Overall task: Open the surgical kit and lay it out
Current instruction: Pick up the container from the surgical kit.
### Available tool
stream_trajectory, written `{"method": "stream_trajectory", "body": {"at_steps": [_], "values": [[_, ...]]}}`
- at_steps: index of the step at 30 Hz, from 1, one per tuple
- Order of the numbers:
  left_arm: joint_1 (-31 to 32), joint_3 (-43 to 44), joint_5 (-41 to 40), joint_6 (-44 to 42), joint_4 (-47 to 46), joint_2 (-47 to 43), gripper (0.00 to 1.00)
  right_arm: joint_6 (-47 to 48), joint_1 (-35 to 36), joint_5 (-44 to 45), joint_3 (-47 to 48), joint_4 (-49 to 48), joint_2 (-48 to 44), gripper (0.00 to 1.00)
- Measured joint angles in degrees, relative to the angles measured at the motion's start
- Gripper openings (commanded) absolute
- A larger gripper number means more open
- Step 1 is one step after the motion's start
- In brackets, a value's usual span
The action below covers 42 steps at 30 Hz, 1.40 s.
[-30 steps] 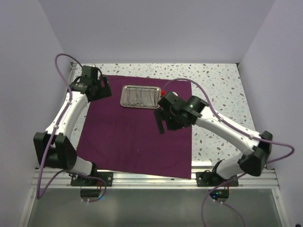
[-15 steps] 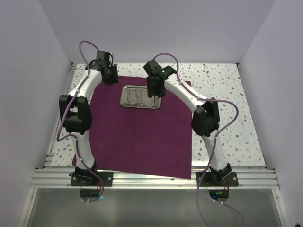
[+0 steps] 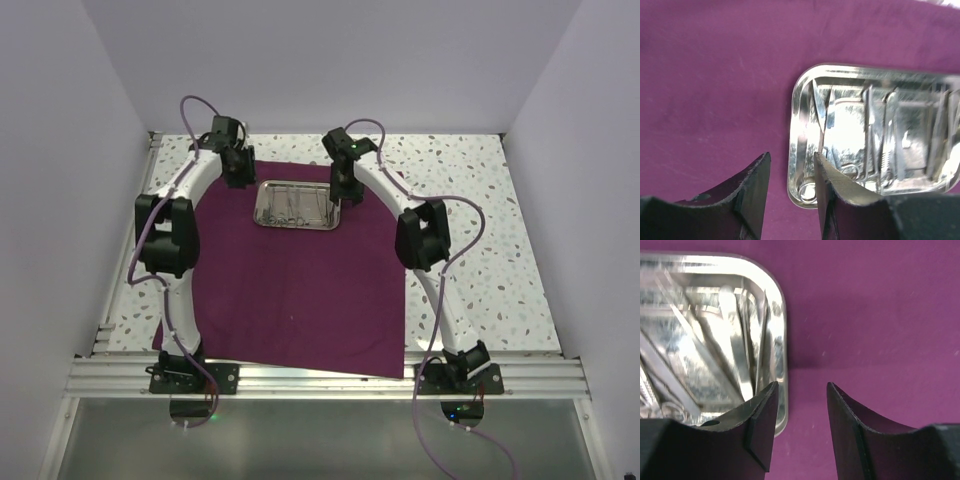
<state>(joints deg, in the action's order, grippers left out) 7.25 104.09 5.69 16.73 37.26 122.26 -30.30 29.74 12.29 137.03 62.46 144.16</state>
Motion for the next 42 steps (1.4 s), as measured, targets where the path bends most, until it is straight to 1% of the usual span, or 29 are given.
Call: {"method": "stream_trajectory", "body": {"at_steps": [6,9,12,13,14,15,16,17,20,23,24,25,27,28,35,42], "values": [[1.2,-5.0,0.2,-0.1,-0.3,0.1,0.43,0.3,-1.2,-1.6,1.9,-0.9,2.2,0.45],[1.5,-5.3,0.2,-0.1,-0.4,0.6,0.42,0.4,-0.9,-2.5,1.9,-1.2,2.9,0.43],[1.5,-5.3,0.2,-0.3,-0.5,0.9,0.39,0.4,-0.6,-3.1,1.9,-1.6,3.6,0.37],[1.5,-5.3,0.2,-0.4,-0.6,1.0,0.38,0.4,-0.5,-3.4,1.9,-1.9,3.8,0.35],[1.5,-5.3,0.2,-0.5,-0.8,1.1,0.36,0.4,-0.4,-3.5,1.9,-2.1,3.8,0.29],[1.5,-5.3,0.2,-0.5,-0.9,1.3,0.35,0.5,-0.4,-3.5,1.9,-2.1,3.8,0.26],[1.5,-5.3,0.1,-0.5,-1.0,1.5,0.32,0.5,-0.3,-3.8,1.9,-2.3,3.8,0.24],[1.5,-5.3,0.1,-0.6,-1.0,1.8,0.31,0.5,-0.3,-3.9,1.9,-2.4,3.8,0.18],[1.5,-5.5,0.1,-1.0,-1.3,2.6,0.28,1.0,-0.3,-3.8,2.0,-2.3,3.8,0.07],[1.5,-6.5,0.1,-1.3,-1.9,2.6,0.21,1.3,-0.6,-3.9,2.1,-2.3,3.7,0.00],[1.5,-6.8,0.2,-1.3,-2.0,2.7,0.18,1.4,-0.6,-3.8,2.1,-2.3,3.7,0.00],[1.5,-7.1,0.2,-1.3,-2.3,2.7,0.11,1.5,-0.5,-3.7,2.1,-2.3,3.7,0.00],[1.5,-7.7,0.6,-1.3,-2.7,2.8,0.03,1.8,-0.5,-3.6,2.1,-2.3,3.6,0.00],[1.5,-7.8,0.7,-1.4,-2.9,2.8,0.00,1.9,-0.5,-3.6,2.0,-2.3,3.6,0.00],[1.4,-8.5,0.8,-1.5,-4.0,2.4,0.00,2.1,-0.5,-3.0,0.7,-2.9,2.7,0.00],[2.2,-11.0,0.9,-1.6,-2.5,-1.0,0.00,2.3,-0.5,-2.8,-3.8,-3.5,0.1,0.00]]}}
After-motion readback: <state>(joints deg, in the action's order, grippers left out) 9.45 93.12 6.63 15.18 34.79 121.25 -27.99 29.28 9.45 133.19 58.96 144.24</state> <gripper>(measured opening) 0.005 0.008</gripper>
